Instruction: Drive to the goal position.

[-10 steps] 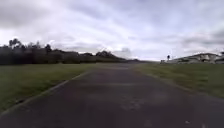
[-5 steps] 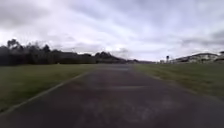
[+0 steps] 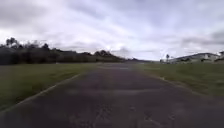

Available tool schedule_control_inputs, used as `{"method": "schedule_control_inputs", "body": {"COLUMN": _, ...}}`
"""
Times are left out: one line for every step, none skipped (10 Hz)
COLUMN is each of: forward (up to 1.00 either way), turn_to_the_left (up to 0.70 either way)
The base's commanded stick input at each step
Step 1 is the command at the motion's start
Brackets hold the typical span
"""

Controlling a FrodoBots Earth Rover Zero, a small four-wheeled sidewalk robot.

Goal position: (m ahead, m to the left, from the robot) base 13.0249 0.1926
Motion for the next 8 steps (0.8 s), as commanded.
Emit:
{"method": "schedule_control_inputs", "body": {"forward": 0.70, "turn_to_the_left": 0.00}}
{"method": "schedule_control_inputs", "body": {"forward": 0.70, "turn_to_the_left": 0.00}}
{"method": "schedule_control_inputs", "body": {"forward": 0.70, "turn_to_the_left": 0.00}}
{"method": "schedule_control_inputs", "body": {"forward": 0.70, "turn_to_the_left": 0.00}}
{"method": "schedule_control_inputs", "body": {"forward": 0.70, "turn_to_the_left": 0.00}}
{"method": "schedule_control_inputs", "body": {"forward": 0.70, "turn_to_the_left": 0.00}}
{"method": "schedule_control_inputs", "body": {"forward": 0.70, "turn_to_the_left": 0.00}}
{"method": "schedule_control_inputs", "body": {"forward": 0.70, "turn_to_the_left": 0.00}}
